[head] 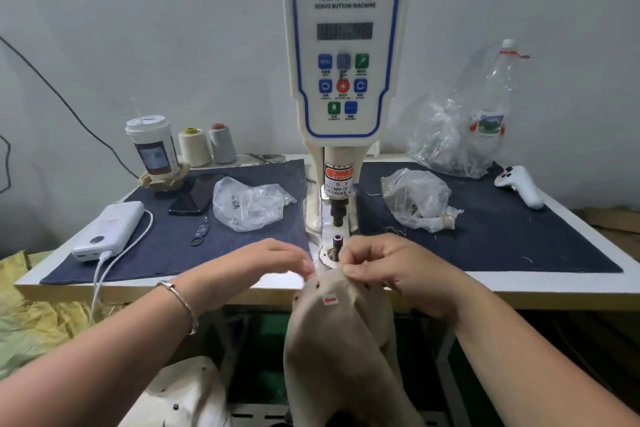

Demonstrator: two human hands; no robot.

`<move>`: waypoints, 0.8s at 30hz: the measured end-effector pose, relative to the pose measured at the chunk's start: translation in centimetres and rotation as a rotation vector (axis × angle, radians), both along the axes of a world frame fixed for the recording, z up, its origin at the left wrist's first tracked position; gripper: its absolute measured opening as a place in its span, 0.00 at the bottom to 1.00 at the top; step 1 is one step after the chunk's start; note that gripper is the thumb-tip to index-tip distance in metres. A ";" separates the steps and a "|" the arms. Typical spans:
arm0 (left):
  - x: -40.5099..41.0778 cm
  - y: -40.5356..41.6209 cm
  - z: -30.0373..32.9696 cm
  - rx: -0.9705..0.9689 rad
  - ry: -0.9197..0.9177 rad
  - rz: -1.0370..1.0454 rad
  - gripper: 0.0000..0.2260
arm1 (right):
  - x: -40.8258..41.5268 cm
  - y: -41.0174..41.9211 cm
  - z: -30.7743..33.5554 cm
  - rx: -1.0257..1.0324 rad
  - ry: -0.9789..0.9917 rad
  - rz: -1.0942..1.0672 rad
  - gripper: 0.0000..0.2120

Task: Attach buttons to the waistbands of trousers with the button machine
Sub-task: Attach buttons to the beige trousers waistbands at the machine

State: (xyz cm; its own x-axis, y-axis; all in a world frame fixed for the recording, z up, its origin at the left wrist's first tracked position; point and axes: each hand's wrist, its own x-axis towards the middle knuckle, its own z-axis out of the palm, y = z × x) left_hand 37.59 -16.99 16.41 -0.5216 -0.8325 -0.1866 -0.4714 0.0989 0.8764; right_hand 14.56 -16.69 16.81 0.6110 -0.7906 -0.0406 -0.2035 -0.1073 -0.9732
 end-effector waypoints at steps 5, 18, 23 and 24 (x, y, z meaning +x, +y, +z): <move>-3.2 2.5 2.3 -0.149 -0.137 0.016 0.19 | 1.8 1.7 1.9 -0.195 0.204 -0.025 0.06; 0.1 3.8 5.8 -0.052 0.183 -0.067 0.05 | -3.0 1.9 -1.3 -0.102 0.160 0.038 0.33; 2.7 3.7 6.7 -0.096 0.226 -0.110 0.07 | -0.9 1.6 -3.6 -0.053 0.166 0.128 0.16; 3.3 3.5 6.8 -0.093 0.203 -0.083 0.07 | -0.7 1.5 -3.5 -0.071 0.166 0.127 0.12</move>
